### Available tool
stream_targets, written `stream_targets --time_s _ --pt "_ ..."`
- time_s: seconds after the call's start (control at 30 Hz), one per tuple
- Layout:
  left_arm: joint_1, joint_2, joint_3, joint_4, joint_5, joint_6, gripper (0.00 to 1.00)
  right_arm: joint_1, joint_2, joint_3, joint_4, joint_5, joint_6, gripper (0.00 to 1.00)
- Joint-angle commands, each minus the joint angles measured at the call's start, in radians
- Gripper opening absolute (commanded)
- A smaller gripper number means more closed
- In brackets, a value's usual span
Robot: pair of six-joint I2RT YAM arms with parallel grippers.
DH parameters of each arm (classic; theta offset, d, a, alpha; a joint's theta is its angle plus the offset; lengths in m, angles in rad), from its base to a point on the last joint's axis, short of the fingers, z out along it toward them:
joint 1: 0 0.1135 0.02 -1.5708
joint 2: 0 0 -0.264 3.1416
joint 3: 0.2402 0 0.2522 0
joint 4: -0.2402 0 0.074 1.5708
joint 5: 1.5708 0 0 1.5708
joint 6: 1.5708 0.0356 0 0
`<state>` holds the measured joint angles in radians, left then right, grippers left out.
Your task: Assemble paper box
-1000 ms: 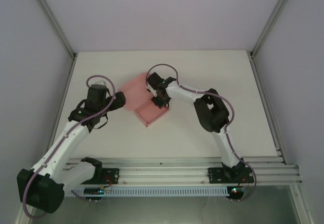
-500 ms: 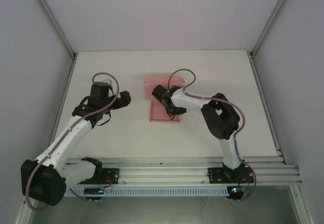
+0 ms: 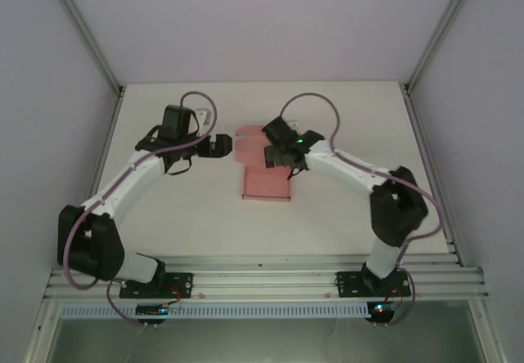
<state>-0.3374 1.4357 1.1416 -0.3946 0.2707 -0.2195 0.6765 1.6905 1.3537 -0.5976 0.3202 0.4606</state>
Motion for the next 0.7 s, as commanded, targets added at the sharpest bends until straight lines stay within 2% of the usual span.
stream_targets --time_s 0.0,0.07,0.13,0.27,0.33,0.43,0.67 --pt "0.003 0.084 0.11 -0.072 0.14 0.227 1.0 -0.139 -0.073 -0.068 0.208 -0.28 -0.277 0.99" --pt "0.003 0.153 0.184 -0.136 0.203 0.331 1.0 -0.216 -0.081 -0.083 0.269 -0.519 -0.437 0.99" --pt "0.003 0.217 0.246 -0.186 0.249 0.41 1.0 -0.282 -0.062 -0.069 0.277 -0.721 -0.527 0.99" --pt "0.003 0.34 0.374 -0.312 0.289 0.531 0.98 -0.395 0.06 0.077 0.112 -0.987 -0.594 0.92" --pt "0.003 0.399 0.437 -0.366 0.285 0.564 0.91 -0.42 0.123 0.142 0.016 -1.032 -0.663 0.88" --pt "0.003 0.47 0.507 -0.422 0.288 0.597 0.82 -0.42 0.184 0.197 -0.049 -1.014 -0.724 0.82" --pt "0.003 0.552 0.571 -0.464 0.3 0.634 0.66 -0.415 0.221 0.205 -0.08 -0.978 -0.739 0.65"
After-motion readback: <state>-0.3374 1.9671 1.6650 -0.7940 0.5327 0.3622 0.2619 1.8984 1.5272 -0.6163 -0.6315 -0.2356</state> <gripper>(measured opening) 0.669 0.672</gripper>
